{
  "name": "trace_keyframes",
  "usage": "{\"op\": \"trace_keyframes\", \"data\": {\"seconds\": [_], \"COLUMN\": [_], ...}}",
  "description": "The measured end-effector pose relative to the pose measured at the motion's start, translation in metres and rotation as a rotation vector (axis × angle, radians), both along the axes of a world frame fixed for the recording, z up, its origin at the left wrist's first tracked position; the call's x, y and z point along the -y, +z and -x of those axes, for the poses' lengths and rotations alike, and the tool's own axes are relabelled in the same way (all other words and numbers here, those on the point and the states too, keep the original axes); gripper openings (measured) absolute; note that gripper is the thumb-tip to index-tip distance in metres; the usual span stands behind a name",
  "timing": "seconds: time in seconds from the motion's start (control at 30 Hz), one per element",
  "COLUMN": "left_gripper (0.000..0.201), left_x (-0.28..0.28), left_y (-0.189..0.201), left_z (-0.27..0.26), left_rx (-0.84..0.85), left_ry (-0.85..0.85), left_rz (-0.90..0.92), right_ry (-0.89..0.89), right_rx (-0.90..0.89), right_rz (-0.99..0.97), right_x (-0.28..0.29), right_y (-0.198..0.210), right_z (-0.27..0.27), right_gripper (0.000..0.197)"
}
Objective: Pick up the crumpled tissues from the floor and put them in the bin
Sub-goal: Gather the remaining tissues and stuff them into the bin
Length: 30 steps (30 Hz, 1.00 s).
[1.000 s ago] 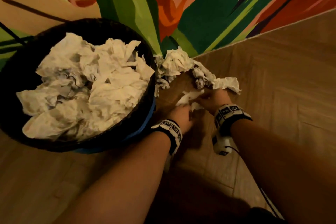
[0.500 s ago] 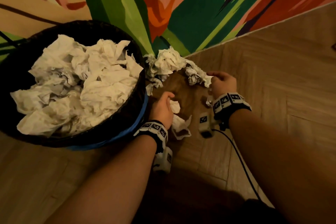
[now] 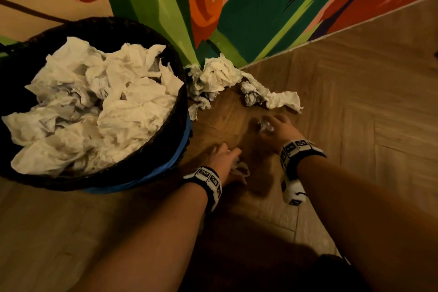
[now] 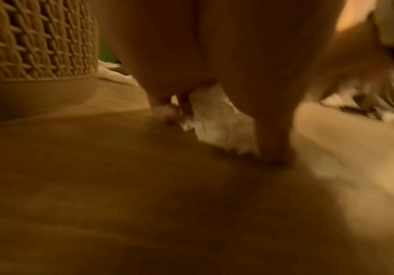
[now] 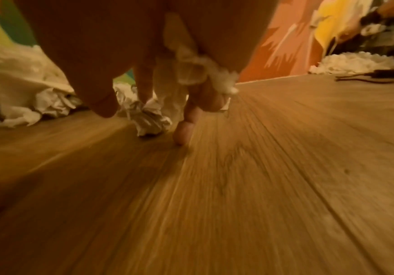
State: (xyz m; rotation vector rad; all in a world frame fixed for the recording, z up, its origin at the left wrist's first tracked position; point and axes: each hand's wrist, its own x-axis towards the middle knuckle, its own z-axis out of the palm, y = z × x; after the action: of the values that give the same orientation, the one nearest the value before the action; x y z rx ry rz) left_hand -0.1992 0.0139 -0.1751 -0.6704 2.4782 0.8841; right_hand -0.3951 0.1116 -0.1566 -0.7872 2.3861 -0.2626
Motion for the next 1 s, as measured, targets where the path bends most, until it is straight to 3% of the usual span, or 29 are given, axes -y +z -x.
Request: {"op": "trace_keyframes", "data": {"seconds": [0.1,0.2,0.33,0.5,0.6,0.67,0.77,0.87,0.97,1.0], "left_gripper": [0.032,0.009,0.037,0.030,0.026,0.021,0.020,0.023,0.008,0.015], "left_x": [-0.001,-0.002,-0.001,0.005,-0.001,-0.007,-0.016,-0.025,-0.022,-0.016], "left_y": [-0.001,0.005,0.017,0.056,0.094,0.124,0.174,0.226,0.278,0.293], "left_z": [-0.001,0.000,-0.005,-0.002,0.002,0.007,0.008,-0.002,-0.015,-0.017], "left_rx": [0.010,-0.048,-0.110,-0.138,-0.187,-0.191,-0.339,-0.623,-0.789,-0.787], "left_ry": [-0.048,0.060,0.290,0.331,0.281,0.179,0.087,0.106,0.085,0.076], "left_rz": [0.088,0.023,-0.066,-0.054,0.040,0.121,0.214,0.237,0.200,0.211], "right_ry": [0.088,0.105,-0.010,-0.108,-0.102,-0.137,-0.151,-0.144,-0.049,-0.027], "right_rx": [-0.040,-0.017,0.107,0.259,0.216,0.150,0.047,-0.029,-0.098,-0.128], "right_rz": [-0.095,-0.152,-0.102,0.037,0.092,0.200,0.427,0.597,0.628,0.636], "right_x": [0.003,0.003,-0.001,0.006,0.016,0.024,0.035,0.045,0.057,0.063], "right_y": [-0.005,-0.010,-0.010,0.018,0.048,0.073,0.122,0.176,0.221,0.234], "right_z": [-0.008,-0.017,-0.025,-0.032,-0.040,-0.044,-0.044,-0.043,-0.046,-0.048], "right_gripper": [0.055,0.038,0.009,0.009,0.043,0.051,0.035,0.011,0.016,0.016]}}
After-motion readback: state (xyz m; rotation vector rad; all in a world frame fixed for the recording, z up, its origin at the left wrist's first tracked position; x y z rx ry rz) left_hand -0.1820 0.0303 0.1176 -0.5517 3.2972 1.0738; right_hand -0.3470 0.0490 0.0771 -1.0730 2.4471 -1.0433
